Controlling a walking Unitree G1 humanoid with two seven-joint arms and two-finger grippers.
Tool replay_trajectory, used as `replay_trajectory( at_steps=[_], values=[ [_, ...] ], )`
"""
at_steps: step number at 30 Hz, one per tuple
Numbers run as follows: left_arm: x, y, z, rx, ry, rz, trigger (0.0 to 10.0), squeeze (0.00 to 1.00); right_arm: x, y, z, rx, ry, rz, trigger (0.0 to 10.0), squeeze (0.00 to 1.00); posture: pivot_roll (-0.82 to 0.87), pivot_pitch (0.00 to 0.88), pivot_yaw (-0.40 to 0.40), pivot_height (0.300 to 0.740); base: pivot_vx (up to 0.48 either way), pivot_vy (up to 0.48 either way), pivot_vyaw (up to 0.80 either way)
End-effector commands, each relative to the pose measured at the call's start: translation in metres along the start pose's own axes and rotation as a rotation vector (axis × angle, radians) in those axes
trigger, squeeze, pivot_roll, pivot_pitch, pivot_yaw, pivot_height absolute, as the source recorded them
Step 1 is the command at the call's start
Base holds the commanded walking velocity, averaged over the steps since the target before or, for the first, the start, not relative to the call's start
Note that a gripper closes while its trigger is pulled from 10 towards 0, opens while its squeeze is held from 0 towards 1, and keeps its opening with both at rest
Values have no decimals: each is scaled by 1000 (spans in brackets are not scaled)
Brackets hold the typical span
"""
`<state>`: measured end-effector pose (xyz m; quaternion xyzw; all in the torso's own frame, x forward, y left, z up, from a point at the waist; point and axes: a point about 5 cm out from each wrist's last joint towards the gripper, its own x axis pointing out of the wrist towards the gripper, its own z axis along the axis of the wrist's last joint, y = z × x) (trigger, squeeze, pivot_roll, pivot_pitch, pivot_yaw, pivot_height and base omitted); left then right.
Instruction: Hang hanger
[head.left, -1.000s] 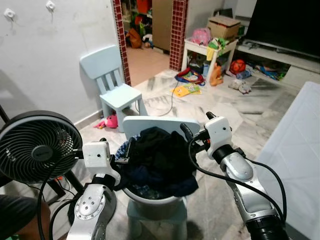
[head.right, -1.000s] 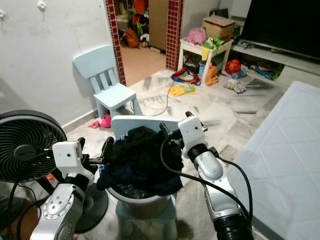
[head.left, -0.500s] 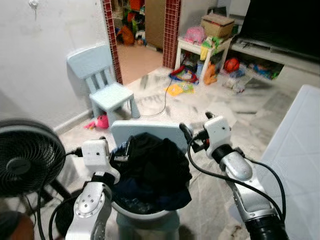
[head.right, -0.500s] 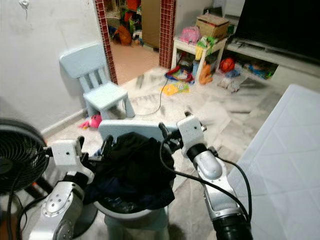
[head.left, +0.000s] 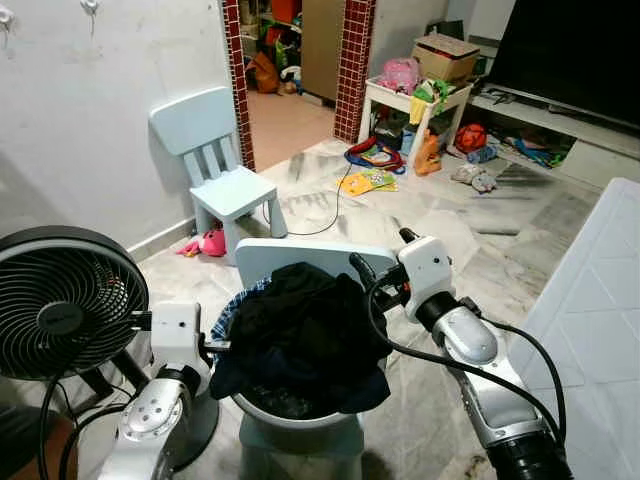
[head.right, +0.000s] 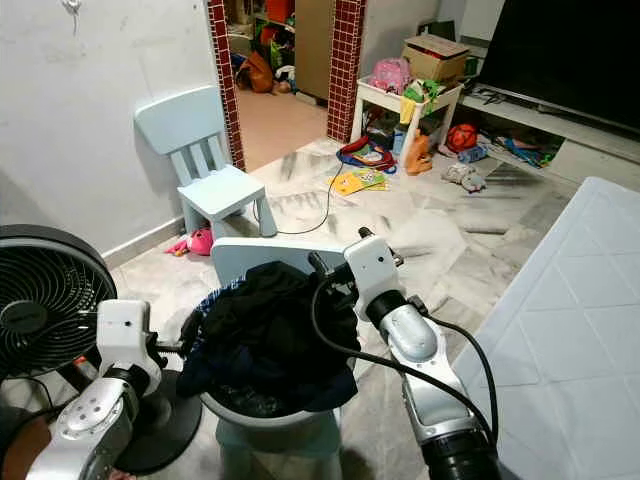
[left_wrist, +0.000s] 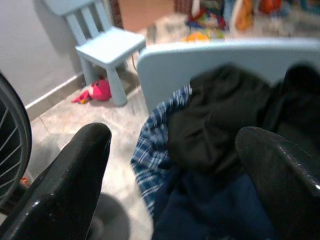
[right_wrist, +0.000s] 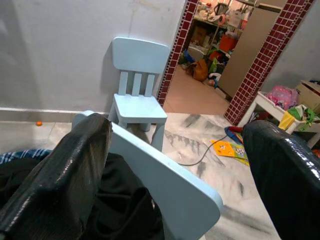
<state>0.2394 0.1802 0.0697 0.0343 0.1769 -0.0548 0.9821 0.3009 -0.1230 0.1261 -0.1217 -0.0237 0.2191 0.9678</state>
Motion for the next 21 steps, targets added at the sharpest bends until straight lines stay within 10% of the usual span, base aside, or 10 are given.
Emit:
replay_trajectory(
  at_steps=[1,14,21],
  values=[
    [3,0,-1,40,39,-31,10000,0,-4,-3,2,13,7,4,10000,0,-48,23,-27,740,0,0,0],
    [24,0,5,268,9,-143,10000,0,-80,-34,-14,151,197,-51,10000,0,-119,161,-31,740,0,0,0],
    [32,-4,12,320,-17,-157,10000,0,-86,-22,-7,190,193,-39,10000,0,-133,231,-22,740,0,0,0]
  ],
)
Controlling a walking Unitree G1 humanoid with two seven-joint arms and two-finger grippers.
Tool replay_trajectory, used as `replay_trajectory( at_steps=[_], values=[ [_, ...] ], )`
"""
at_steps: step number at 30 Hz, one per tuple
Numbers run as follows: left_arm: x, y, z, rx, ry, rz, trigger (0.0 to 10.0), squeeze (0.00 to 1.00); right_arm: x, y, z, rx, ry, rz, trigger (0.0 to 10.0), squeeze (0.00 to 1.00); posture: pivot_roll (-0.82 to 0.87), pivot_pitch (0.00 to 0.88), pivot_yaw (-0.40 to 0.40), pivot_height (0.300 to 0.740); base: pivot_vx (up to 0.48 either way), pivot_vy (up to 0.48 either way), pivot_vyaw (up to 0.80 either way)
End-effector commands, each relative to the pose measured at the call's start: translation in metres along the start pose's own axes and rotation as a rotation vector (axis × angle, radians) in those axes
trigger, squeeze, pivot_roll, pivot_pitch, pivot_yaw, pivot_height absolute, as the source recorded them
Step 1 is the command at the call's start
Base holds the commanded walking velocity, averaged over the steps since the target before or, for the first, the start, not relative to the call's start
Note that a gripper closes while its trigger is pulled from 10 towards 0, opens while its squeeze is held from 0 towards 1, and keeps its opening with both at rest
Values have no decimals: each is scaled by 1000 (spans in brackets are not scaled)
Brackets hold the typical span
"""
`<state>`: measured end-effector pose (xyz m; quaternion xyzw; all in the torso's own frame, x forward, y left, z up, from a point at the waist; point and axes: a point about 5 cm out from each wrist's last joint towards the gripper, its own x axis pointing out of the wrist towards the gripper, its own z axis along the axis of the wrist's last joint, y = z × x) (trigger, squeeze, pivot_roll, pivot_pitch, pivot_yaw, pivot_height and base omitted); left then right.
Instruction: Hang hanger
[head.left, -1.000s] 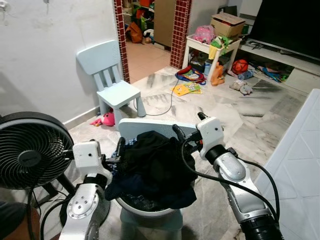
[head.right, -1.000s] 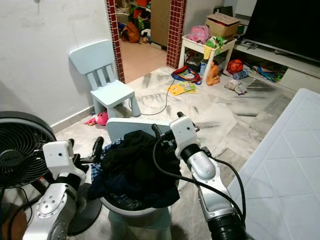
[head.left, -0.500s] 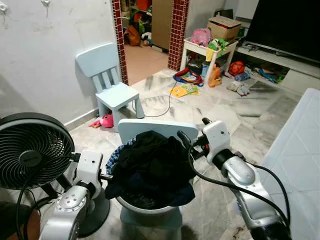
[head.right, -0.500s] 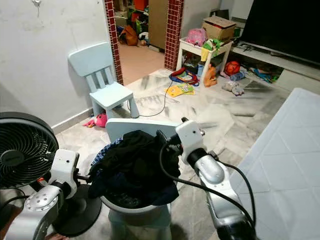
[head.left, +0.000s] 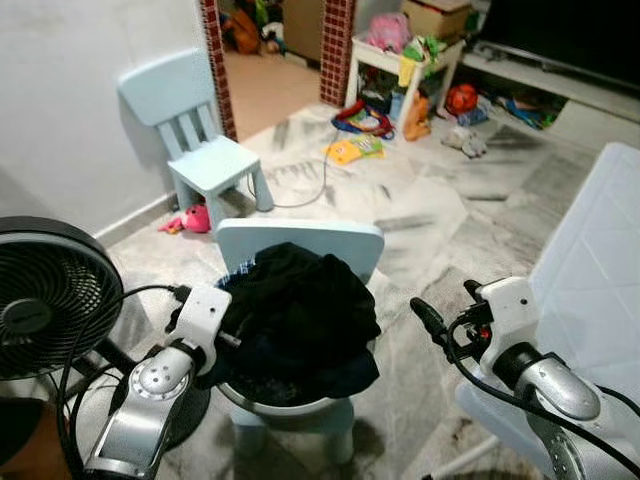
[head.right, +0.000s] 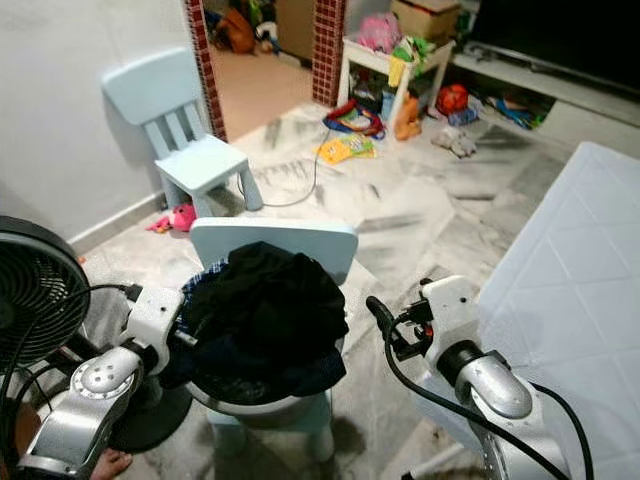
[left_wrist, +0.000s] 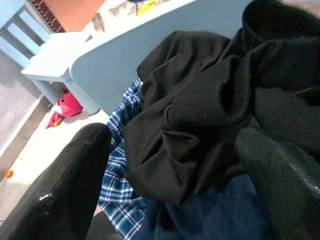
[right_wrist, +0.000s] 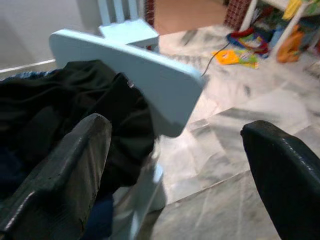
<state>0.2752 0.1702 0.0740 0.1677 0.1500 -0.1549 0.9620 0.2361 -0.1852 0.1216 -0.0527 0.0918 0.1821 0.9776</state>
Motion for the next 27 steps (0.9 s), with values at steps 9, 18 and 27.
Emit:
replay_trajectory(
  at_steps=[9,18,27],
  values=[
    [16,-1,-9,140,24,-49,10000,0,-25,9,2,32,54,-16,10000,0,-167,294,-7,740,0,0,0],
    [37,-3,-4,290,-45,-87,10000,0,-26,7,9,38,53,-45,10000,0,-202,296,-13,740,0,0,0],
    [37,-10,2,359,-90,-128,10000,0,-21,10,10,38,47,-39,10000,0,-187,285,0,740,0,0,0]
  ],
)
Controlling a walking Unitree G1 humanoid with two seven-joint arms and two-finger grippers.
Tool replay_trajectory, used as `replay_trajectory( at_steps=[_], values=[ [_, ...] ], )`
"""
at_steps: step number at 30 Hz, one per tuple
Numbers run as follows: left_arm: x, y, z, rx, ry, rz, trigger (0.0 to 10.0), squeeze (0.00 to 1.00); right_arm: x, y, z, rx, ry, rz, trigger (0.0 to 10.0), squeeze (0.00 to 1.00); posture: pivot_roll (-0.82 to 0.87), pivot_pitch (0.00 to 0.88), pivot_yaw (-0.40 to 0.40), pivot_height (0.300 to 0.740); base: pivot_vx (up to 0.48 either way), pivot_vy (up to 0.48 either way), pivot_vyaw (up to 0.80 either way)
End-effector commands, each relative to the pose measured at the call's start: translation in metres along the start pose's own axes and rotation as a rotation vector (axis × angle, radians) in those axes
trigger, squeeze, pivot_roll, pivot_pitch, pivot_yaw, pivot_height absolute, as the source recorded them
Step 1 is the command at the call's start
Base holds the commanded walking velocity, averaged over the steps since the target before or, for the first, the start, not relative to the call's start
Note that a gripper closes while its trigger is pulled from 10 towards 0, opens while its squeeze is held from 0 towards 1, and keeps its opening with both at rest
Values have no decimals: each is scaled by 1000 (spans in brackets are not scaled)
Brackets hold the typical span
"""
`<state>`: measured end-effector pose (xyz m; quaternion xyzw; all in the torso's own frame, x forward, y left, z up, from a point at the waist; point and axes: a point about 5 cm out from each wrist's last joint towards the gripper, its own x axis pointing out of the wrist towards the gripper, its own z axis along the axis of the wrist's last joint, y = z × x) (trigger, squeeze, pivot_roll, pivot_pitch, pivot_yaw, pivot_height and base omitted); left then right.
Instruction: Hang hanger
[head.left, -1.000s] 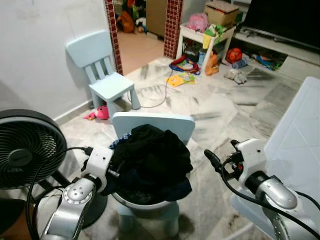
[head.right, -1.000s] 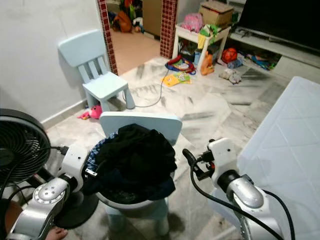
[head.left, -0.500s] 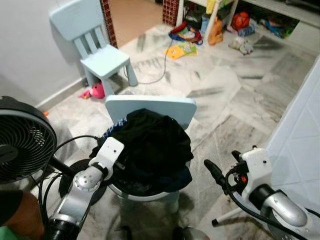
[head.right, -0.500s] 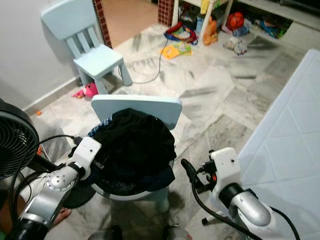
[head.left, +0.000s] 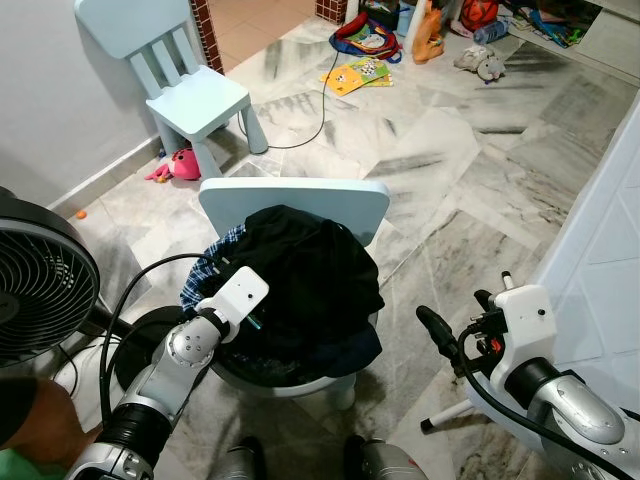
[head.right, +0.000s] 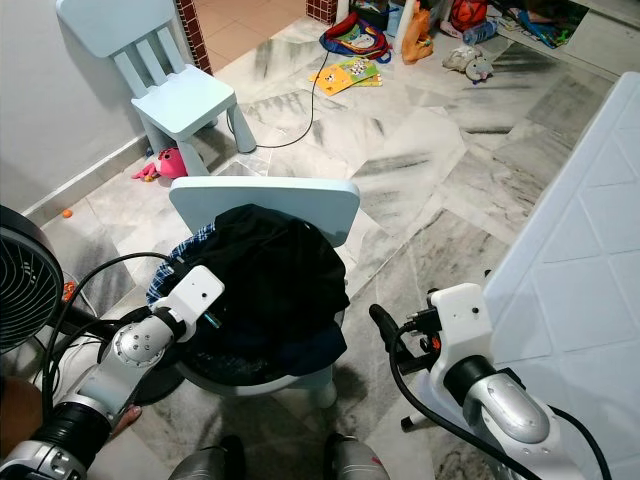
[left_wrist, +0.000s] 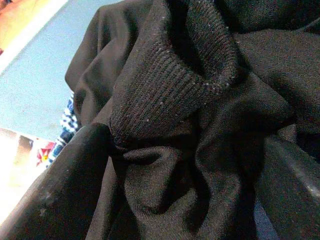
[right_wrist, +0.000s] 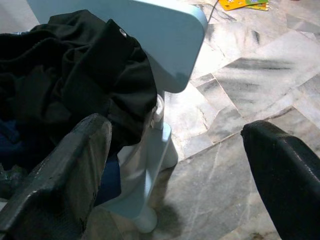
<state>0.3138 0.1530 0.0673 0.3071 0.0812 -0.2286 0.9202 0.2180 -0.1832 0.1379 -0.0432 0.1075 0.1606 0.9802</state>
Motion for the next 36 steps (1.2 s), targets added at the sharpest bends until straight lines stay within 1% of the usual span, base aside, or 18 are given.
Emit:
replay_trajectory(
  at_steps=[1,5,6,10,12,13,15,16,18,19,22,23,25,28,31,33,34,36],
  values=[
    [-5,-8,-5,35,10,-40,10000,0,-2,3,-3,9,18,1,10000,0,-187,285,0,740,0,0,0],
    [-19,-11,-9,33,23,-40,10000,0,-1,4,-4,10,20,8,10000,0,-177,282,3,740,0,0,0],
    [-26,-14,-10,31,31,-39,10000,0,-1,5,-5,10,22,9,10000,0,-174,281,4,740,0,0,0],
    [-36,-18,-10,20,34,-37,10000,0,2,5,-6,12,22,10,10000,0,-162,277,7,740,0,0,0],
    [-42,-21,-9,8,29,-13,10000,0,3,6,-7,14,22,12,10000,0,-159,276,7,740,0,0,0],
    [-45,-20,-9,13,29,16,10000,200,4,8,-7,16,20,16,10000,0,-157,274,7,740,0,0,0],
    [-47,-19,-9,16,32,26,10000,200,5,9,-7,16,19,18,10000,0,-158,273,7,740,0,0,0],
    [-48,-15,-11,34,44,44,10000,161,6,9,-7,15,17,21,10000,0,-158,272,7,740,0,0,0],
    [-48,-15,-11,38,48,46,10000,161,6,9,-7,15,17,21,10000,0,-158,272,7,740,0,0,0],
    [-48,-9,-11,46,45,65,10000,0,6,10,-7,14,16,22,10000,0,-158,270,7,740,0,0,0],
    [-46,3,-8,72,39,100,10000,0,7,8,-7,11,14,20,10000,0,-155,267,10,740,0,0,0],
    [-45,10,-5,95,29,115,10000,0,7,8,-7,9,11,16,10000,0,-156,266,12,740,0,0,0],
    [-42,17,2,127,10,129,10000,0,8,7,-7,9,9,12,10000,0,-155,266,14,740,0,0,0],
    [-41,22,7,154,-10,136,10000,0,8,7,-7,10,7,9,10000,0,-152,265,16,740,0,0,0],
    [-40,22,6,143,-2,134,10000,0,8,8,-8,12,7,9,10000,0,-151,265,15,740,0,0,0],
    [-36,23,3,139,6,125,10000,0,8,10,-8,14,7,11,10000,0,-155,266,14,740,0,0,0],
    [-35,22,3,140,4,117,10000,0,8,10,-8,14,7,12,10000,0,-155,266,14,740,0,0,0],
    [-26,16,8,175,-37,52,10000,0,8,10,-8,12,6,16,10000,0,-153,265,11,740,0,0,0]
  ],
)
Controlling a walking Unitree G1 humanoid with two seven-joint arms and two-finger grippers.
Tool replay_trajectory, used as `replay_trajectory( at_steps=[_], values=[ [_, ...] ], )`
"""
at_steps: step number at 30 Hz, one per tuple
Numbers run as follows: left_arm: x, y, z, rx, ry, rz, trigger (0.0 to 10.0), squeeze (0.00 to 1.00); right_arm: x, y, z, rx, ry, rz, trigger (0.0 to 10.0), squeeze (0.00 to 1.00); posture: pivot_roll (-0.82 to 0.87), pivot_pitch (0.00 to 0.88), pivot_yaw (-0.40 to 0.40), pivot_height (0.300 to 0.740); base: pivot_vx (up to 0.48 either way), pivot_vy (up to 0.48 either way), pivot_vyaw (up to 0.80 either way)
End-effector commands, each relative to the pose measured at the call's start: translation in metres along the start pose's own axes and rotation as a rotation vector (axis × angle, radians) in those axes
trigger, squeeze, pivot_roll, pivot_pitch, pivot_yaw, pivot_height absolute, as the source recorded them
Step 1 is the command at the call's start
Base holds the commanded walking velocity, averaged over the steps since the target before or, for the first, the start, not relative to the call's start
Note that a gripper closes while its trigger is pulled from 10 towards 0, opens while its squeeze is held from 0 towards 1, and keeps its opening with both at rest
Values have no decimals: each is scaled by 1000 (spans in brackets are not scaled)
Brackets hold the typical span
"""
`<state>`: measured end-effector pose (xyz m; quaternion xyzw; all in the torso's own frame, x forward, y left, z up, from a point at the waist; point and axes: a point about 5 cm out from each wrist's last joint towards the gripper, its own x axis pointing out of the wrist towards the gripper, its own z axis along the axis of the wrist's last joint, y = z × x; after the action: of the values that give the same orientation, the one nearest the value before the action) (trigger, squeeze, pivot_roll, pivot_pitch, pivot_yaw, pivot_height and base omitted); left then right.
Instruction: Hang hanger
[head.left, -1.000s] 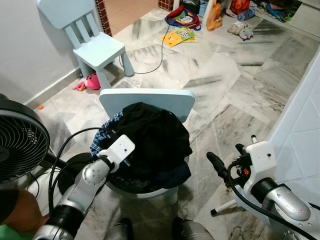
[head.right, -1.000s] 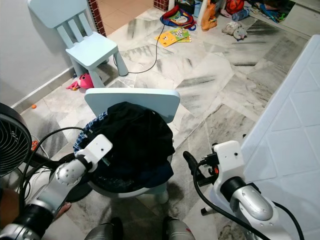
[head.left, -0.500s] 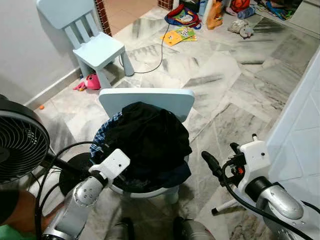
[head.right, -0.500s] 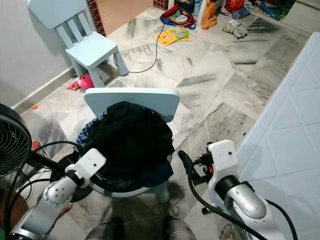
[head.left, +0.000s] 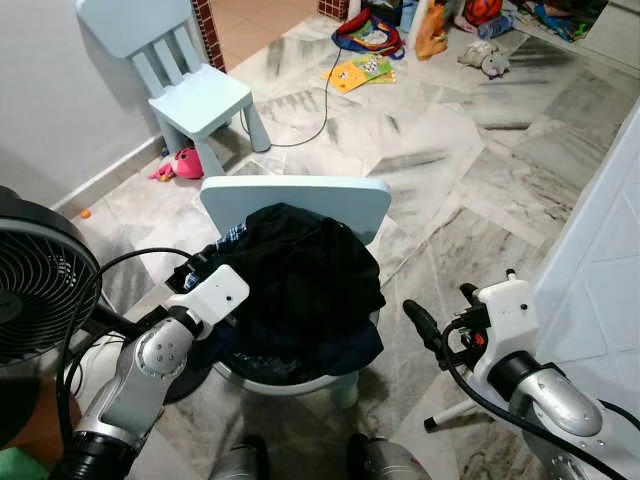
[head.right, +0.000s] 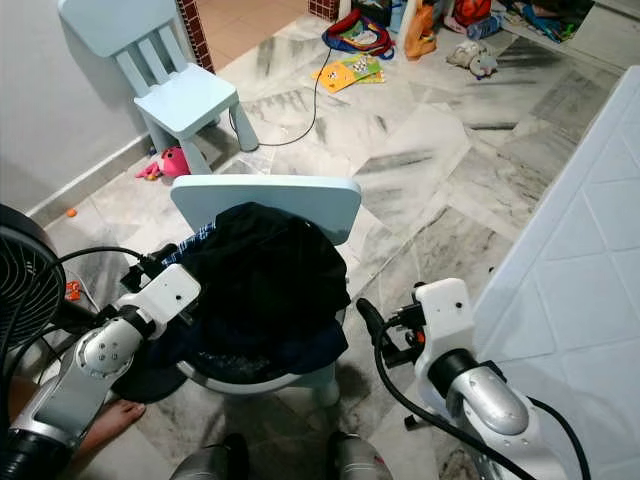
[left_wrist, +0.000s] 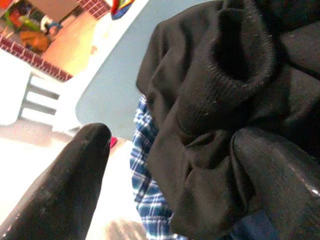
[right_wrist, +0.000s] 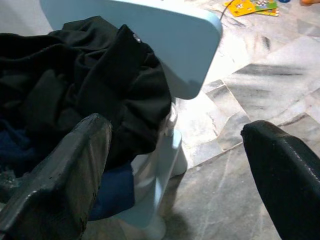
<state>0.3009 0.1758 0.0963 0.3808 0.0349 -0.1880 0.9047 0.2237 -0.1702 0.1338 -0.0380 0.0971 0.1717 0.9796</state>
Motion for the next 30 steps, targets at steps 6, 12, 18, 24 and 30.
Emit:
replay_trajectory(
  at_steps=[6,12,18,24,30],
  values=[
    [14,-11,9,32,-42,-81,10000,0,-1,-3,-7,-5,32,-7,10000,0,-159,262,9,740,0,0,0],
    [21,-17,12,10,-53,-152,10000,0,0,-1,-8,-7,36,-7,10000,0,-157,263,10,740,0,0,0],
    [16,-28,-2,-17,-33,-245,0,0,0,0,-9,-8,37,-4,10000,0,-162,263,10,740,0,0,0],
    [13,-30,-8,-19,-14,-257,745,0,1,-2,-9,-9,37,-11,10000,0,-159,261,13,740,0,0,0],
    [12,-28,-15,-17,-6,-266,0,0,1,2,-10,-4,34,-8,10000,0,-154,261,16,740,0,0,0]
  ],
)
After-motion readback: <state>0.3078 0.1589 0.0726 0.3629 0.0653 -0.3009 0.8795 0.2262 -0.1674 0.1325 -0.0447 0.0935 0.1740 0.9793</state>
